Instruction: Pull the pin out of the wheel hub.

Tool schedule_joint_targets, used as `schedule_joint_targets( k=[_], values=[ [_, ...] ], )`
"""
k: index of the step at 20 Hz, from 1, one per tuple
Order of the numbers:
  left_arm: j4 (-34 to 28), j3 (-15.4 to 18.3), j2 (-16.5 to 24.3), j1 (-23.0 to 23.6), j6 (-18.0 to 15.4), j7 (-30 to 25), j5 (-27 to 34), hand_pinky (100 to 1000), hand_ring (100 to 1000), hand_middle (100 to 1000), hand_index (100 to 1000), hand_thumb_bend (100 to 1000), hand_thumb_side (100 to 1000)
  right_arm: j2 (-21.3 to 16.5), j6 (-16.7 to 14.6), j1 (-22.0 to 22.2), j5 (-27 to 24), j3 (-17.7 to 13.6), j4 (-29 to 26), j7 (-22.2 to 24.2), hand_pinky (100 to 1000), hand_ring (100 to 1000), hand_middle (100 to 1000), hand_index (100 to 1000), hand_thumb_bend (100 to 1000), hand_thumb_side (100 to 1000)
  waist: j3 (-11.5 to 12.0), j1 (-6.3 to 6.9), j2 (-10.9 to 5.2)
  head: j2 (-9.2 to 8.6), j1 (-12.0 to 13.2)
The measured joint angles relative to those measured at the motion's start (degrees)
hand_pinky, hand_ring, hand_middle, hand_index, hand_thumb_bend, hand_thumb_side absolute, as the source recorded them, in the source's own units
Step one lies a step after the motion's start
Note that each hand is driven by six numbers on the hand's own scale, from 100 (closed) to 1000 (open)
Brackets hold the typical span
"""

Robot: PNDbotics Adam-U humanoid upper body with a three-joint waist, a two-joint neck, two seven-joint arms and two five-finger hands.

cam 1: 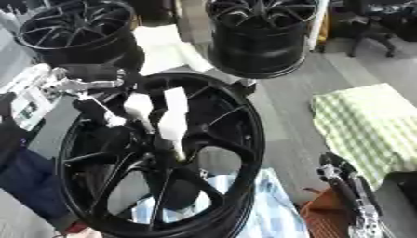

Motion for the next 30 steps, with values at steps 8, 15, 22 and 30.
schedule_joint_targets(
  k=[8, 15, 22, 30],
  values=[
    [1.7, 2.1, 0.0, -0.1, 0.0, 0.0, 6.4, 645, 1000, 391, 617, 100, 268, 0.0, 0.0, 0.0, 0.0, 0.0, 0.1, 0.0, 723, 699, 724, 859, 245, 688, 0.2, -0.03, 0.0, 0.0, 0.0],
    [-1.6, 7.3, 3.1, -1.9, 0.6, -0.6, 16.4, 650, 1000, 385, 611, 100, 180, 0.0, 0.1, 0.0, -0.1, 0.0, 0.3, 0.1, 724, 699, 725, 859, 244, 688, 0.4, -0.04, 0.0, 0.0, 0.0],
    [-11.9, 15.8, 14.0, 3.9, 4.3, -4.3, 28.0, 659, 1000, 402, 632, 100, 175, 0.0, 0.2, 0.1, -0.1, -0.1, 0.3, -0.3, 724, 699, 725, 860, 241, 690, 1.8, -0.01, 0.0, 0.0, -0.1],
    [-12.6, 28.2, 21.8, 25.2, 7.2, -7.2, 27.8, 733, 1000, 612, 835, 100, 557, 0.0, 0.4, 0.6, -0.1, -0.8, 0.3, -1.1, 725, 699, 725, 860, 232, 696, 3.5, -0.92, 0.01, 0.0, -0.7]
  ],
)
